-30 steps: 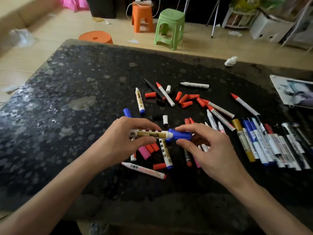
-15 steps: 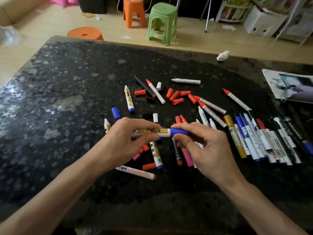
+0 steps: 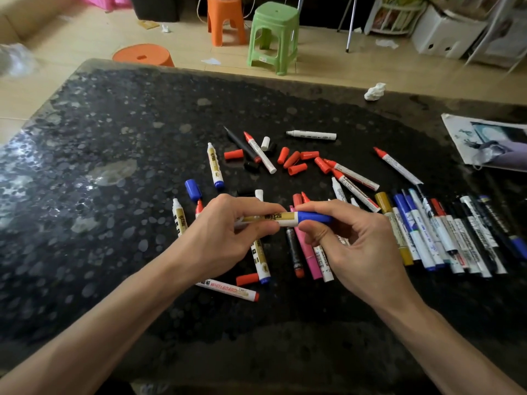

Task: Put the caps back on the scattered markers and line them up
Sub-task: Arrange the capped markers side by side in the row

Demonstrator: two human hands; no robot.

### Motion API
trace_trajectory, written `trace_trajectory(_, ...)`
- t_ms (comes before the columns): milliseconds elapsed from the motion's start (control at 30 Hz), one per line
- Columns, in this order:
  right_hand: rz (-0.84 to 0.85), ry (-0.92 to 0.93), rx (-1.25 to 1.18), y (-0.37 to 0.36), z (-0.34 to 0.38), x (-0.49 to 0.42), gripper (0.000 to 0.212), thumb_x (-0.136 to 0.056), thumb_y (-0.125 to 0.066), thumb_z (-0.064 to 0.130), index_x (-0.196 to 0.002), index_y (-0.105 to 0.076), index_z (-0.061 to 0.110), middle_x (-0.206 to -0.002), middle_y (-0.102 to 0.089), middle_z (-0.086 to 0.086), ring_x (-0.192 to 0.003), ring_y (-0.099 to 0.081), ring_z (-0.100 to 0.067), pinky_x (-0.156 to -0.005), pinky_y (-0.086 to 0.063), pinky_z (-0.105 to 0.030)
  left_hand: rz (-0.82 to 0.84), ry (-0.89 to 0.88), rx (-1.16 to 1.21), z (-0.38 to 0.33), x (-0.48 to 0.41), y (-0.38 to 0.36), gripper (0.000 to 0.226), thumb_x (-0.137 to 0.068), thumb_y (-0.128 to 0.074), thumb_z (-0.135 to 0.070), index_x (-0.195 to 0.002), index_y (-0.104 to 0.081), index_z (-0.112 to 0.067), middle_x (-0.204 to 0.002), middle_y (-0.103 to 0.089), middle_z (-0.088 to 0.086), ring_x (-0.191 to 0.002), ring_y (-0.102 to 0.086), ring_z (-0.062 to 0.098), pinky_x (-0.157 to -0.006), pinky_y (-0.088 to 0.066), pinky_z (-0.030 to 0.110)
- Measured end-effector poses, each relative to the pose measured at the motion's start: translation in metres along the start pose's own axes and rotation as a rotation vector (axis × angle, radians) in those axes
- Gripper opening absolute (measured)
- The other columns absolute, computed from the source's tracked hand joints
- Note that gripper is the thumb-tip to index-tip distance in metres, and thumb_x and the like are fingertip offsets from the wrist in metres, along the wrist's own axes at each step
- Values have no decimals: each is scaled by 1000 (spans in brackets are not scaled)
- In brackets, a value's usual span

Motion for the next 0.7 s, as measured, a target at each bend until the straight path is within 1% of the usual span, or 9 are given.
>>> trace_trajectory(100,9,-192,-285,2,-3,0,21,-90,-78,21,-110,-77,22,-99,-78,7,-93,-76,-13,-86,-62,-30,26,-4,38,-8,-2,-5,24,-98,-64,-27,-120,-72,-32,-101,-75,-13,-96,-72,10,-83,-58,33)
trace_trajectory(200,-47,-364,-472,2,-12,4,26,-87,-81,28,-112,-75,21,-108,-78,2,-104,-75,-14,-95,-60,-41,18,-5,131,-17,-6,-26,25,-101,-61,-26,-126,-66,-30,-112,-72,-10,-105,-70,10,-89,-57,33)
trace_trajectory(300,-104,-406,-509,7,-19,7,23,-92,-75,34,-114,-73,26,-110,-78,5,-108,-73,-9,-99,-56,-36,34,69,296,-19,-11,-46,35,-101,-61,-25,-133,-55,-36,-121,-64,-9,-107,-68,6,-87,-55,27)
trace_trajectory(400,-174,-435,-476,24,-36,5,17,-99,-68,36,-115,-71,31,-111,-78,9,-109,-71,-4,-99,-53,-31,26,89,351,-23,-20,-54,47,-97,-66,-27,-139,-49,-39,-126,-61,-13,-118,-64,2,-90,-58,28)
trace_trajectory(467,-233,-468,-347,44,-55,2,16,-105,-59,37,-110,-71,28,-101,-76,8,-97,-70,1,-91,-52,-27,-7,87,349,-27,-23,-54,50,-97,-67,-22,-142,-49,-34,-129,-60,-10,-120,-63,0,-90,-57,22)
trace_trajectory(533,-220,-466,-19,67,-74,-1,30,-108,-50,37,-126,-67,20,-91,-68,5,-80,-63,-3,-76,-48,-23,-30,76,345,-28,-25,-53,48,-97,-67,-20,-141,-51,-32,-129,-62,-8,-119,-65,5,-95,-59,32)
trace_trajectory(600,-185,-450,348,84,-88,-1,37,-107,-51,37,-140,-58,20,-89,-66,10,-74,-61,-2,-64,-44,-23,-35,75,333,-29,-25,-54,45,-98,-67,-20,-139,-53,-33,-128,-64,-9,-116,-67,9,-98,-58,39)
trace_trajectory(633,-195,-447,464,90,-92,1,34,-105,-56,37,-135,-59,21,-85,-65,12,-72,-60,0,-60,-43,-23,-35,78,322,-30,-25,-54,45,-98,-67,-20,-138,-54,-34,-128,-64,-10,-115,-68,9,-99,-58,40)
trace_trajectory(700,-229,-441,603,93,-97,7,20,-100,-64,38,-112,-59,23,-77,-65,12,-67,-61,-2,-56,-44,-24,-40,82,303,-30,-24,-54,43,-98,-67,-19,-136,-55,-34,-126,-65,-11,-114,-69,9,-98,-58,40)
Point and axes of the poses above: each hand's wrist, its own x-axis away from the middle knuckle, its own y-axis out of the back of the hand, z = x × y, the point moved 4 cm from there along -x, towards the middle knuckle
